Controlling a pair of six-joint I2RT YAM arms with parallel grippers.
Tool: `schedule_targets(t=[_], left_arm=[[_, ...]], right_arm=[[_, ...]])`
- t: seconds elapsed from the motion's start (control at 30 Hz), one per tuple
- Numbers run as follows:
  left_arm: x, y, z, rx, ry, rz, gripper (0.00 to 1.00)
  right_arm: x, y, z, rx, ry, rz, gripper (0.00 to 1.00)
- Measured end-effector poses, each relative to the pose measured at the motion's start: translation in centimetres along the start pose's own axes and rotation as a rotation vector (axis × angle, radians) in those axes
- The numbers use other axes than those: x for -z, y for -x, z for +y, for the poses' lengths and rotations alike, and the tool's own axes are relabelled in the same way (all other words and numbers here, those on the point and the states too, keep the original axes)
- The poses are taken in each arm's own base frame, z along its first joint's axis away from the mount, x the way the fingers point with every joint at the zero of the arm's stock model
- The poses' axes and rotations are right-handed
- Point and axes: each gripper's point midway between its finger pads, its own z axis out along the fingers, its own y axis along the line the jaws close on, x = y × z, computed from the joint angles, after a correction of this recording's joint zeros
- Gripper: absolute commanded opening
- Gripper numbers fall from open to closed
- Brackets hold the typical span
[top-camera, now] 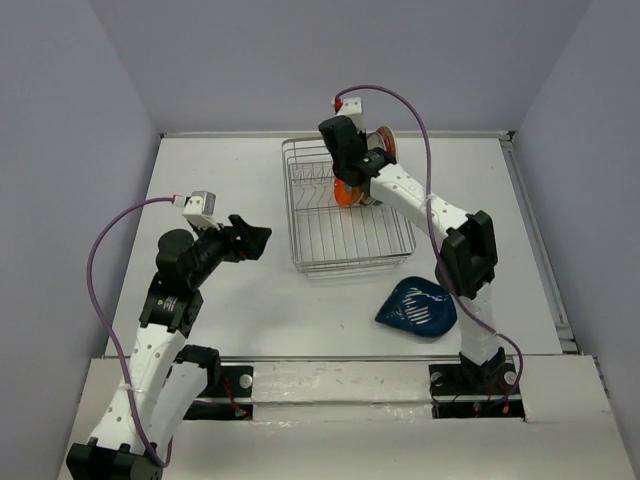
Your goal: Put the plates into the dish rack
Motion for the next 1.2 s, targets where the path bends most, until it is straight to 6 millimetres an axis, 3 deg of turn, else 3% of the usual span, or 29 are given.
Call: schedule_targets(t=[0.23,0.6,0.9,1.1,1.2], left_arm=[[-0.1,-0.1,0.0,0.001,0.001,0.003,0.99],[-0.1,-0.1,0.1,0.002,0.002,0.005,0.99],[-0.1,-0.1,0.1,0.002,0.002,0.005,0.99],[-0.1,-0.1,0.1,0.002,0.002,0.005,0.99],[-0.1,-0.1,0.0,0.002,0.000,0.006,0.99]], right_arm=[[0.8,2.9,-0.9,-0.004,-0.016,-0.058,0.07],[0.7,2.5,-0.3,-0.033,0.001,-0.053,0.07],[0.2,0.4,0.8,-0.062,0.036,-0.011,0.07],[-0.2,-2.7,2.1,-0.081,0.067,0.042,0.07],[-0.3,-4.2,2.7,-0.085,0.087,0.074,0.20]])
